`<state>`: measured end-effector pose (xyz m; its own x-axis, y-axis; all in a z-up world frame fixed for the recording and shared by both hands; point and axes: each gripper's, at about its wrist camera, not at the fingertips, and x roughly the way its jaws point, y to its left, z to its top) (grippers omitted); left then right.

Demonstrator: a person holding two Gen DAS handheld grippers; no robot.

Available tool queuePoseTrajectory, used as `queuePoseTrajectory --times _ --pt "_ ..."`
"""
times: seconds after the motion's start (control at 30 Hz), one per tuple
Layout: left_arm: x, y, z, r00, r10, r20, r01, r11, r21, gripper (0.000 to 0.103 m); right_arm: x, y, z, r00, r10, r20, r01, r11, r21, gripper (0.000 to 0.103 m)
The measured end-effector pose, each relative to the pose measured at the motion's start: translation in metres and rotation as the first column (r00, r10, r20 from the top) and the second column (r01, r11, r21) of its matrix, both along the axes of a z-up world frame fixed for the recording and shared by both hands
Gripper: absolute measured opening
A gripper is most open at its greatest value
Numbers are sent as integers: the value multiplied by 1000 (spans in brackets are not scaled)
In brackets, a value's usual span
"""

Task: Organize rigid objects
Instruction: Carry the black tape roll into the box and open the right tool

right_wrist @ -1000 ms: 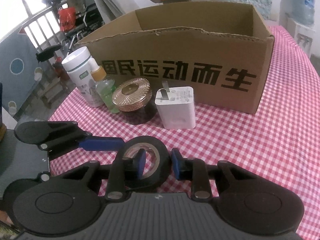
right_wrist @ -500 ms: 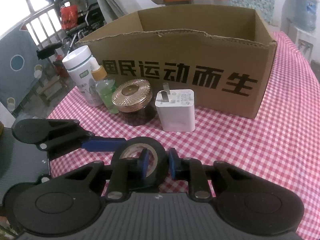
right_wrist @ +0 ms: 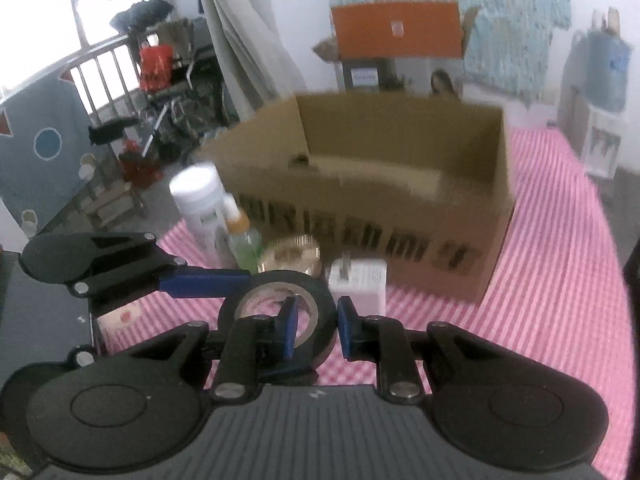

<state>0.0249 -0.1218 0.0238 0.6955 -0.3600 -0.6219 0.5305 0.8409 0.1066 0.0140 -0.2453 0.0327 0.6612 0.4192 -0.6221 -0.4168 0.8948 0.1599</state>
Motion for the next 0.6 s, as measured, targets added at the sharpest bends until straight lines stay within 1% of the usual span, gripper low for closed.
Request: queuePoseTrajectory --times 0.17,0.37,0.43,0.5,0.6 --pt "17 -3 33 998 21 67 -20 1000 -22 66 19 -6 41 996 20 84 -21 1000 5 23" --pt "60 -8 65 992 62 107 -57 997 -52 66 70 -13 79 992 59 109 -60 998 8 23" --pt "83 -8 71 992 82 96 -76 995 -67 66 92 -13 89 992 72 106 -72 997 0 23" --pt "108 -7 74 992 108 67 -103 992 -73 66 121 -11 93 991 94 91 -94 996 -11 24" --pt "142 -6 72 989 142 26 -141 989 -50 67 170 -6 89 992 127 12 -127 992 7 24"
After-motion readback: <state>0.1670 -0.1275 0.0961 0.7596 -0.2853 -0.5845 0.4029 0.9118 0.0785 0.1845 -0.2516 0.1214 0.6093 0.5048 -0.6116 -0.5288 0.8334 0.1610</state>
